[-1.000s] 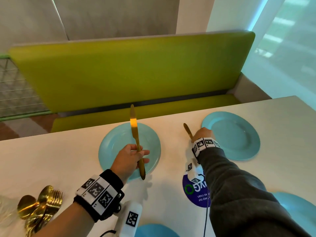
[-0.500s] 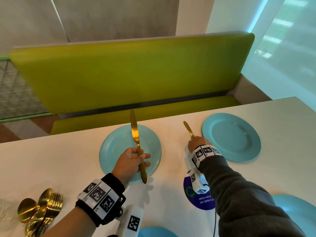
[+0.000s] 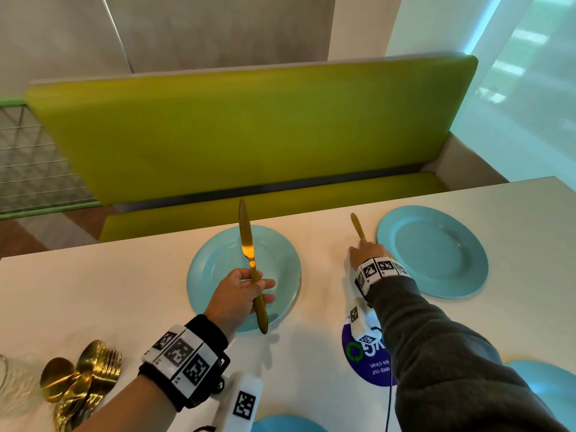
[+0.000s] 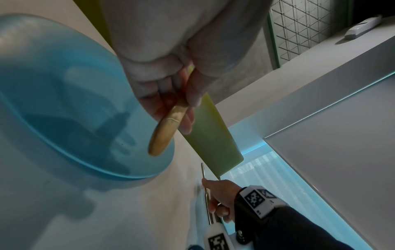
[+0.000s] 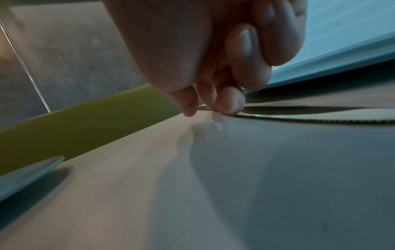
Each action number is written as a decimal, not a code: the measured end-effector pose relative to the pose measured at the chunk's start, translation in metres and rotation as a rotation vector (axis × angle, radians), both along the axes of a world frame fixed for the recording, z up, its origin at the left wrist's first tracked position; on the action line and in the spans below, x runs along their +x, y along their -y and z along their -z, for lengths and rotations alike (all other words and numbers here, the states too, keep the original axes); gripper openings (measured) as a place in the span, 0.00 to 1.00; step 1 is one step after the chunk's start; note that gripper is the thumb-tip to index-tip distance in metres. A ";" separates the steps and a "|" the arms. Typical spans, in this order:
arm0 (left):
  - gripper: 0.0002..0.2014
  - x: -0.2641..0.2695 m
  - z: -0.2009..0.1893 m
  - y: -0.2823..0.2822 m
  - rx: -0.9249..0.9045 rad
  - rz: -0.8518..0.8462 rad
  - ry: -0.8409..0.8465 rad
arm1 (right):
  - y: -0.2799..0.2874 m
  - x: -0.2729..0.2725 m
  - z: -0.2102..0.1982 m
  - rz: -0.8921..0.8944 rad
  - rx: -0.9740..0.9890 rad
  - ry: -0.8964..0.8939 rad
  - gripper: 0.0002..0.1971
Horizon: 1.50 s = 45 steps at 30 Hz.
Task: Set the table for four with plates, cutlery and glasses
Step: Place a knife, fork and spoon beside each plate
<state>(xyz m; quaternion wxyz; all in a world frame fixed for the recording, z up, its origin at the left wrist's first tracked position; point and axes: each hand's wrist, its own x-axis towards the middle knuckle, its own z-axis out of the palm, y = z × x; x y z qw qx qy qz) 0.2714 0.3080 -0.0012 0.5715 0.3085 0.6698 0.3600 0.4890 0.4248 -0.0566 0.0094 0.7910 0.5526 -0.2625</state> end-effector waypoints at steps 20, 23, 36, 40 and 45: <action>0.20 -0.047 -0.023 0.031 0.111 0.253 -0.414 | 0.113 -0.135 -0.086 -1.079 0.327 0.139 0.14; 0.29 -0.087 -0.037 0.050 0.120 0.397 -0.475 | 0.143 -0.173 -0.103 -1.013 0.261 0.132 0.13; 0.15 -0.214 -0.077 0.062 0.283 0.134 -0.583 | 0.137 -0.251 -0.078 -0.212 -0.050 -0.208 0.16; 0.13 -0.255 -0.073 0.068 0.269 0.144 -0.618 | 0.124 -0.297 -0.059 -0.109 -0.041 -0.132 0.28; 0.12 -0.288 -0.061 0.067 0.258 0.157 -0.644 | 0.099 -0.328 -0.037 -0.084 -0.140 -0.103 0.22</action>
